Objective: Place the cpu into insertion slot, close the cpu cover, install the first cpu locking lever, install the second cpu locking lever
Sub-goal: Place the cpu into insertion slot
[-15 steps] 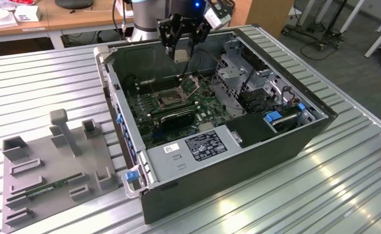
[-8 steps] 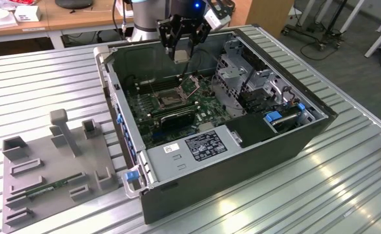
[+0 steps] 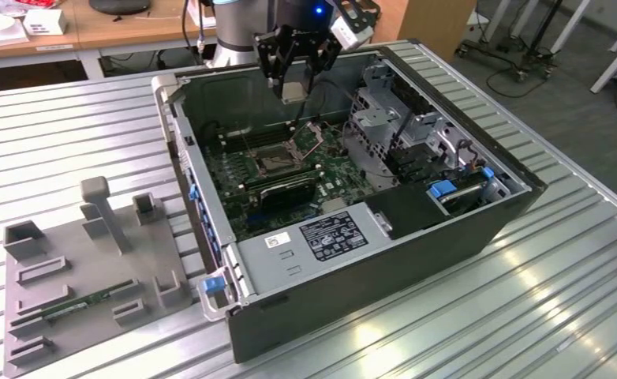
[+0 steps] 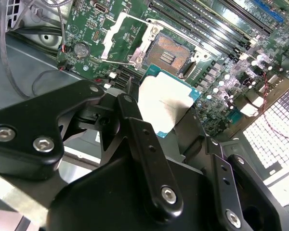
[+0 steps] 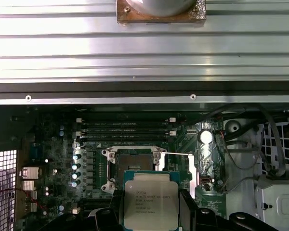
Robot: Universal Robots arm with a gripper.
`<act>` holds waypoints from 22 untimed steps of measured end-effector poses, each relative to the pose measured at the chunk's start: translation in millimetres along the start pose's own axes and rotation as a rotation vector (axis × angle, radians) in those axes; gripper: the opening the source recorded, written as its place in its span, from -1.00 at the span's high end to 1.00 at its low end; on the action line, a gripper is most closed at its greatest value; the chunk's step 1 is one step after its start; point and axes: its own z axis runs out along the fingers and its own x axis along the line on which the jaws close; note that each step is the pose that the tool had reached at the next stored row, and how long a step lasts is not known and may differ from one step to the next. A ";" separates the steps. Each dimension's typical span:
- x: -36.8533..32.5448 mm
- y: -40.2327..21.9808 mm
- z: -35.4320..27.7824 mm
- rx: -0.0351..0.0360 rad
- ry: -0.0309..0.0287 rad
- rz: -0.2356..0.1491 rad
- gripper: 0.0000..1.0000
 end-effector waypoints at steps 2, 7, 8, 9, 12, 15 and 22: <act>0.0 0.0 0.1 0.0000 0.0000 0.000 -0.09; 0.0 -0.1 0.9 0.0000 0.0000 0.000 -0.09; 0.0 -0.1 1.6 0.0003 0.0000 0.000 -0.09; 0.0 -0.1 1.8 0.0003 0.0000 0.000 -0.09; -0.1 -0.2 2.2 0.0001 -0.0001 0.000 -0.09; -0.1 -0.3 3.1 0.0003 0.0000 0.000 -0.09; -0.1 -0.4 4.4 0.0003 0.0000 0.000 -0.09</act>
